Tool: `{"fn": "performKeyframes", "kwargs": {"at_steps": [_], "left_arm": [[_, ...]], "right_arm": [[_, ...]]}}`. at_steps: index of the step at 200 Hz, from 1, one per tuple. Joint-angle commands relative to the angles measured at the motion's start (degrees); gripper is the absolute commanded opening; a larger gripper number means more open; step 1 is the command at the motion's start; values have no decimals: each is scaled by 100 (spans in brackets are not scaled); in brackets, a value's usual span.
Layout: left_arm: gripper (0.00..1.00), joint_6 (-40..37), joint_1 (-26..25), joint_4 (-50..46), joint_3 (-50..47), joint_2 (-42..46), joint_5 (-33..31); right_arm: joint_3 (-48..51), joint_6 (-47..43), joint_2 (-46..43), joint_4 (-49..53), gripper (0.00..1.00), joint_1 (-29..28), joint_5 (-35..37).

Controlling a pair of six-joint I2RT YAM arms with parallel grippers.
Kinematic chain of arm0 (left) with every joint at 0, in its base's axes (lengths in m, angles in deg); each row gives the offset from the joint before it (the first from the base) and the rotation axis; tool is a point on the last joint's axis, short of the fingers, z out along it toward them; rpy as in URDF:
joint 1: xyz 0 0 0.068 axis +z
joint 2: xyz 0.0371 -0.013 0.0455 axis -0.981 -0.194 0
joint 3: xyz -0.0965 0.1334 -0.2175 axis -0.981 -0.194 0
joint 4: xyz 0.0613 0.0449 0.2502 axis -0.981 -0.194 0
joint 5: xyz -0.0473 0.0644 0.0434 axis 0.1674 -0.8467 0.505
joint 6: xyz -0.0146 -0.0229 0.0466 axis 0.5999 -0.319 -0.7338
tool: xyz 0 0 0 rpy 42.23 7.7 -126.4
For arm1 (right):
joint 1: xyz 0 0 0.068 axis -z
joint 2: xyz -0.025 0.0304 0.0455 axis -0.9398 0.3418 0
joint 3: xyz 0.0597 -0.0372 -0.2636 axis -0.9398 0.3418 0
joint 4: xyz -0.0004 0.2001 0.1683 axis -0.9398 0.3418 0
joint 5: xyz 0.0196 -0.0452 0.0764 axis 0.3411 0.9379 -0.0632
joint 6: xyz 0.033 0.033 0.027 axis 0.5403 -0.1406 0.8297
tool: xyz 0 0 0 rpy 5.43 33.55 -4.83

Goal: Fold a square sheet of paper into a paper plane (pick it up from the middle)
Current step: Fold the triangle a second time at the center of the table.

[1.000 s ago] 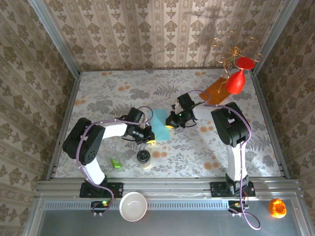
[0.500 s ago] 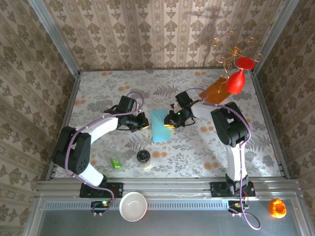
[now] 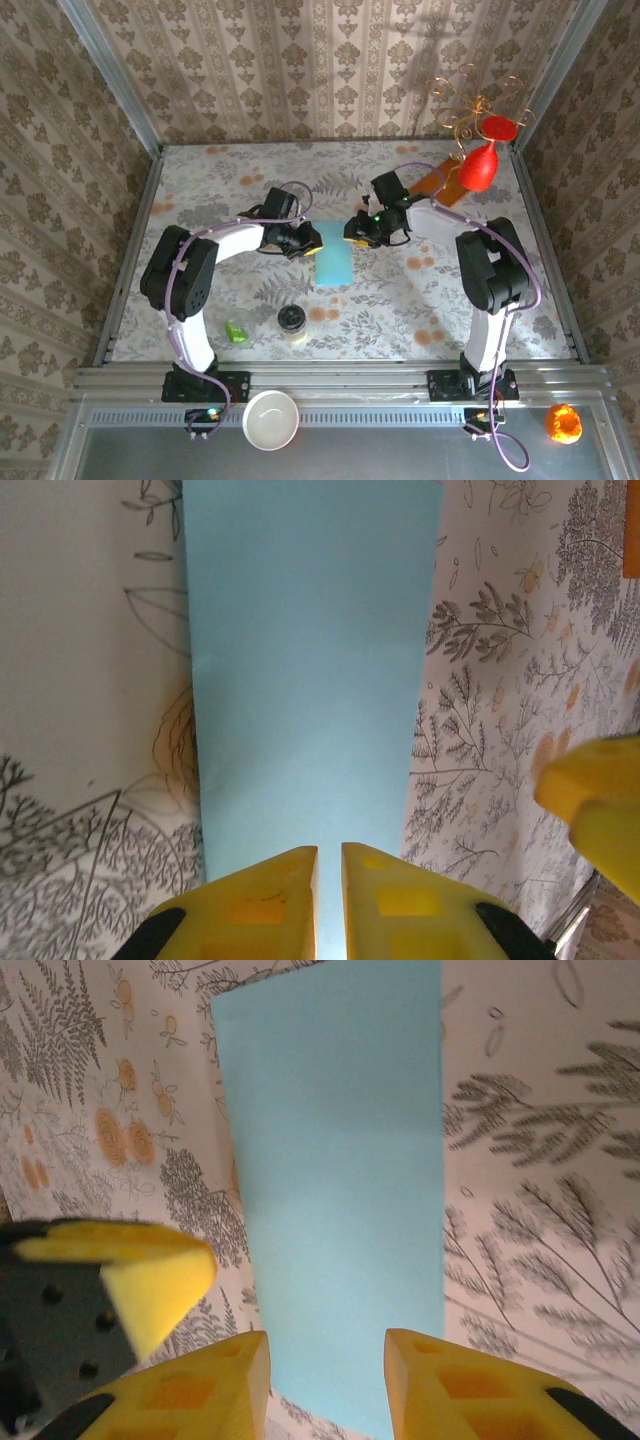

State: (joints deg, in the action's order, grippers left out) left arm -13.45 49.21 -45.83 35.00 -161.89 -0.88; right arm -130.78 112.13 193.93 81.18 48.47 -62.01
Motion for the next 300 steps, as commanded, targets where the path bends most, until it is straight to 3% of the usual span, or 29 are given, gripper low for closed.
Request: {"fn": "performKeyframes", "kwargs": {"at_steps": [1,78,180,300], "left_arm": [[16,94,7,93,205,-179,119],[16,19,78,-214,760,-706,194],[15,220,78,-379,551,-1188,-8],[15,162,61,-500,630,-1215,-22]], "right_arm": [[418,160,-248,2,39,114,336],[1169,461,-440,-320,38,137,46],[1823,552,-513,-806,40,-46,-974],[1772,456,-298,-740,36,-289,-972]]}}
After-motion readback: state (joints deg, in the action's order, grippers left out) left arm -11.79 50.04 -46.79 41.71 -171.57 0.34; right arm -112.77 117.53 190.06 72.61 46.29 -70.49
